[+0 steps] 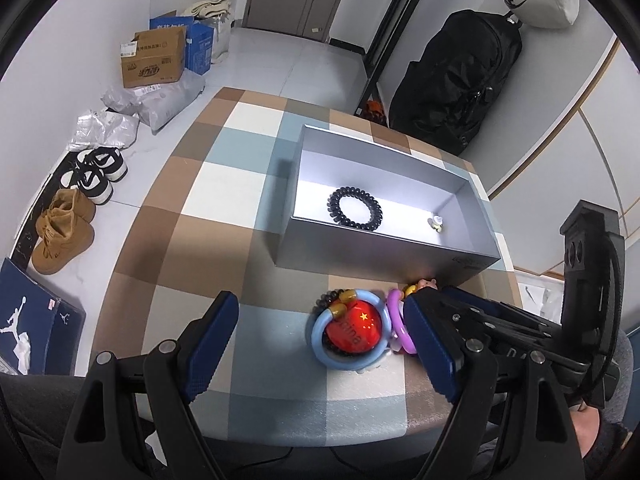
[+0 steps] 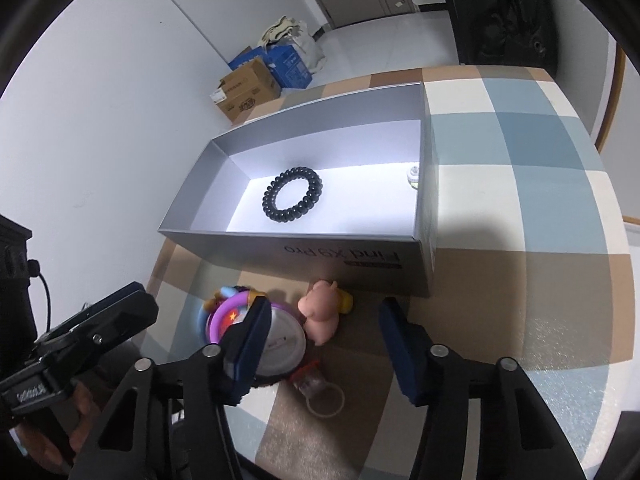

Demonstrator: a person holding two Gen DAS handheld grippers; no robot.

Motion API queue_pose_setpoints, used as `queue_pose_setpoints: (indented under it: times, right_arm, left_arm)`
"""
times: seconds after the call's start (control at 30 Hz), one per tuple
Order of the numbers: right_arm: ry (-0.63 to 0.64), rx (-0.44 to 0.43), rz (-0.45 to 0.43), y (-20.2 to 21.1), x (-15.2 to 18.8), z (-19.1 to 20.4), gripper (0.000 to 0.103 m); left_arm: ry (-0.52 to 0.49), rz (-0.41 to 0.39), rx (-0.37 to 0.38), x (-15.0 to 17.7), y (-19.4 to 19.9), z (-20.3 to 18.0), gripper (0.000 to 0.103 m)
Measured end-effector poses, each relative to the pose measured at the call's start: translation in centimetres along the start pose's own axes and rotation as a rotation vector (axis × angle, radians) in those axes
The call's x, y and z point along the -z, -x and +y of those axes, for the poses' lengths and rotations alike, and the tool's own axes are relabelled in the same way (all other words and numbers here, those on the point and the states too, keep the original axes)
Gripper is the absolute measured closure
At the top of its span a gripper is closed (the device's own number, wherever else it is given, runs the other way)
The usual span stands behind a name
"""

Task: Organize jewelry
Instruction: 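Move the right gripper down to the pink pig figure, then grasp the pink pig with the right gripper while the left gripper grasps the blue ring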

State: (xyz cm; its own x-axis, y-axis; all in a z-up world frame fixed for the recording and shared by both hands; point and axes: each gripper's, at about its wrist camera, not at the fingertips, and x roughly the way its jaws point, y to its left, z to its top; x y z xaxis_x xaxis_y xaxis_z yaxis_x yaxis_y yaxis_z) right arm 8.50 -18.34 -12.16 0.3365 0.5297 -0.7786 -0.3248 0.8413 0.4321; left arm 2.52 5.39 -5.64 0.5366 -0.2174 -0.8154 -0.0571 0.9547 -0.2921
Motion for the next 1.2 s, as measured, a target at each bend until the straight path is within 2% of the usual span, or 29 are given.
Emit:
queue_pose_setpoints:
  times: [0.13, 0.2, 0.27, 0.63, 0.73, 0.8, 0.93, 1.1, 1.17, 1.2]
  right_arm:
    - [0.01, 0.011, 0.008, -0.5, -0.2, 0.5, 0.063]
    - [0.02, 0.029, 0.008, -0.6, -0.2, 0.7, 0.072]
    - [0.025, 0.055, 0.005, -0.7, -0.3, 0.8, 0.075]
    - [0.036, 0.079, -0.007, -0.3, 0.0, 0.7, 0.076]
    - [0.018, 0.069, -0.016, 0.2, 0.0, 0.1, 0.076]
    - [0.01, 0.063, -0.024, 0.6, -0.1, -0.2, 0.082]
    - [0.005, 0.06, -0.026, 1.1, 0.1, -0.2, 0.082]
    - [0.017, 0.055, -0.029, 1.4, 0.1, -0.1, 0.082]
    - [0.014, 0.051, -0.031, 1.6, 0.1, -0.2, 0.082]
    - [0.007, 0.046, -0.035, 1.8, 0.1, -0.3, 0.082]
  left_arm:
    - [0.001, -0.009, 0.003, -0.1, 0.2, 0.1, 0.022]
    - [-0.006, -0.015, 0.002, -0.1, 0.3, 0.1, 0.022]
    - [-0.015, -0.02, -0.003, -0.1, 0.4, 0.0, 0.022]
    - [-0.028, -0.02, -0.014, 0.0, 0.4, 0.0, 0.022]
    - [-0.021, -0.005, -0.031, 0.0, 0.1, 0.3, 0.022]
    - [-0.012, 0.012, -0.057, 0.1, -0.4, 0.7, 0.022]
    - [0.017, 0.03, -0.063, 0.3, -0.7, 1.4, 0.022]
    - [-0.015, 0.047, -0.08, 0.6, -1.2, 0.9, 0.022]
    - [-0.045, 0.062, -0.114, 0.9, -1.7, 0.7, 0.029]
    - [-0.05, 0.075, -0.107, 1.0, -1.9, 0.6, 0.037]
